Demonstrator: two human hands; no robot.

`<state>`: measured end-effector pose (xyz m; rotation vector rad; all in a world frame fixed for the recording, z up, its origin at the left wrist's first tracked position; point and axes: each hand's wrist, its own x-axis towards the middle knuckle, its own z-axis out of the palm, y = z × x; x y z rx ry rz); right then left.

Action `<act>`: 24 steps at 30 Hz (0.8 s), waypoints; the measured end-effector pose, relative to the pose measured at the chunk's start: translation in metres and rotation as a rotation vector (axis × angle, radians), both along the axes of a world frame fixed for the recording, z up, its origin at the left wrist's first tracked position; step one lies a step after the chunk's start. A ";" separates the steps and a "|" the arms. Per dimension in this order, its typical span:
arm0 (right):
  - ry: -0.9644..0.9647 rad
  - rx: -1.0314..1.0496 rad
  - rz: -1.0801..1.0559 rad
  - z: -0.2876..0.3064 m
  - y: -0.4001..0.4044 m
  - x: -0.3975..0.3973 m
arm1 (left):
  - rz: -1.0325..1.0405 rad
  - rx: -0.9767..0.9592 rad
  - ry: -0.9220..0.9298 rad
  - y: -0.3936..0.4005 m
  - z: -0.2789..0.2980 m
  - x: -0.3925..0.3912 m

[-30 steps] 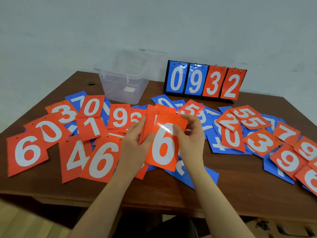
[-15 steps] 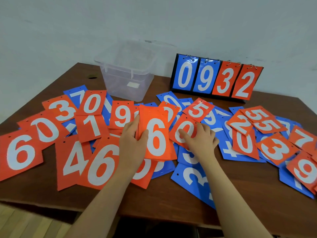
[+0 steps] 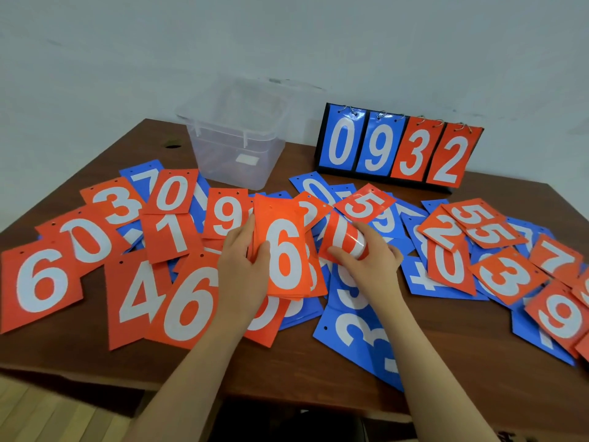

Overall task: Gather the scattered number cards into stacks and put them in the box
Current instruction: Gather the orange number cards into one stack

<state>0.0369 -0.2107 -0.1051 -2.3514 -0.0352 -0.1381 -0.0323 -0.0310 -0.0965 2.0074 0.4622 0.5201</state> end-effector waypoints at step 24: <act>-0.095 -0.012 0.473 0.003 0.060 -0.005 | -0.074 -0.156 -0.040 0.028 0.003 0.000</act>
